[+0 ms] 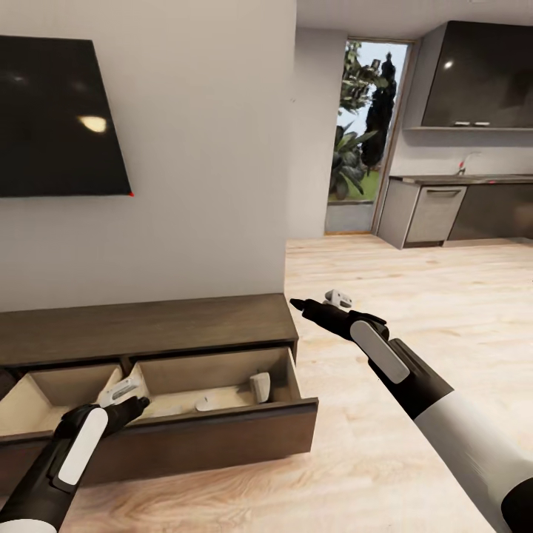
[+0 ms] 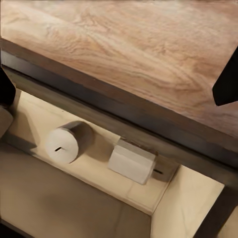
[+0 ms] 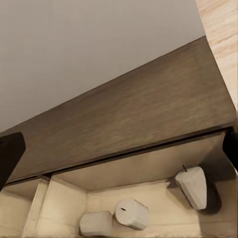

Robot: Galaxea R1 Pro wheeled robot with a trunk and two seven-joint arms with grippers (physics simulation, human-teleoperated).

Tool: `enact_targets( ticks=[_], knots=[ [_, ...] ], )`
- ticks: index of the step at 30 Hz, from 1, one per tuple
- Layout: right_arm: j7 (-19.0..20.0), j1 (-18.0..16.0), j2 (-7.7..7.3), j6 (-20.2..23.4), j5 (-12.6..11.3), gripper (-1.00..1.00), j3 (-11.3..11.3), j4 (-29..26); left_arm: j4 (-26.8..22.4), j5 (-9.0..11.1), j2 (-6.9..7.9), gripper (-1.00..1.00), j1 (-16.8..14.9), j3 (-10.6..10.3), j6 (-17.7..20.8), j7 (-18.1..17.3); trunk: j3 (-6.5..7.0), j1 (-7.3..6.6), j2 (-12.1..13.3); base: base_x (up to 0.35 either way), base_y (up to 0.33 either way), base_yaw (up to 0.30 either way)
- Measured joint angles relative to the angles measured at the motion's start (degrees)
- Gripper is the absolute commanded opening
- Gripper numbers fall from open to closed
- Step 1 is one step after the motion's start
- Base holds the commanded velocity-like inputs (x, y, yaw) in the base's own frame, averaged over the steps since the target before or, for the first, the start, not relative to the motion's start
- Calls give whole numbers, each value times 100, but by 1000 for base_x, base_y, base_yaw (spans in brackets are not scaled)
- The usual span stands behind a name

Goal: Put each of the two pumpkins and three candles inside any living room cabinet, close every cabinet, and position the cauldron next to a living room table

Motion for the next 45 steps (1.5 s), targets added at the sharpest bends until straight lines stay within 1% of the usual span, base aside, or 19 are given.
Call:
enact_targets(
  ticks=[27, 29, 31, 33, 35, 38, 39, 40, 41, 43, 44, 45],
  knots=[
    [-5, 7, 14, 0, 2, 100, 20, 23, 10, 0, -4, 100, 0, 0, 0, 8, 485, -593, 1083, -290, 164, 0],
    [-24, 8, 21, 0, 35, 100, 35, 72, 14, 0, -4, 100, 0, 0, 0, 3, 521, -637, 1163, -290, 163, 0],
    [-48, 5, 25, 9, 151, 100, 41, 156, 17, 0, -7, 100, 0, 0, 0, -5, 557, -681, 1244, -290, 164, 0],
    [-59, 7, 35, 13, 189, 100, 43, 205, 19, -3, -8, 100, 0, -4, -3, -7, 592, -725, 1324, -290, 163, 0],
    [-72, 8, 226, 12, 228, 100, 44, 469, 24, 3, -9, 100, 0, -12, -7, -11, 628, -769, 1404, -293, 161, 0],
    [-115, 5, 621, 47, 367, 100, 41, 1152, 26, 20, -15, 100, 0, -23, -5, -43, 682, -834, 1525, -304, 147, 0],
    [-129, 3, 688, 49, 411, 100, 40, 1270, 26, 21, -14, 100, 0, -25, -4, -49, 700, -857, 1565, -310, 139, 0],
    [-162, 5, 809, 51, 500, 100, 39, 1475, 27, 18, -12, 100, 0, -29, -3, -61, 718, -878, 1605, -312, 135, 0],
    [-202, 6, 963, 34, 653, 100, 38, 1714, 41, 14, -11, 100, 0, -32, -2, -74, 736, -900, 1645, -313, 134, 0],
    [-232, 5, 1079, 10, 827, 100, 48, 1863, 63, 12, -10, 100, 0, -43, -3, -73, 772, -944, 1725, -314, 128, 0],
    [-247, 10, 1169, 3, 1003, 100, 47, 1945, 82, 15, -10, 100, 0, -61, -6, -53, 790, -966, 1765, -315, 122, 0],
    [-257, 15, 1213, 0, 1101, 100, 43, 1978, 119, 19, -10, 100, 0, -71, -7, -40, 808, -988, 1805, -318, 115, 0]
  ],
)
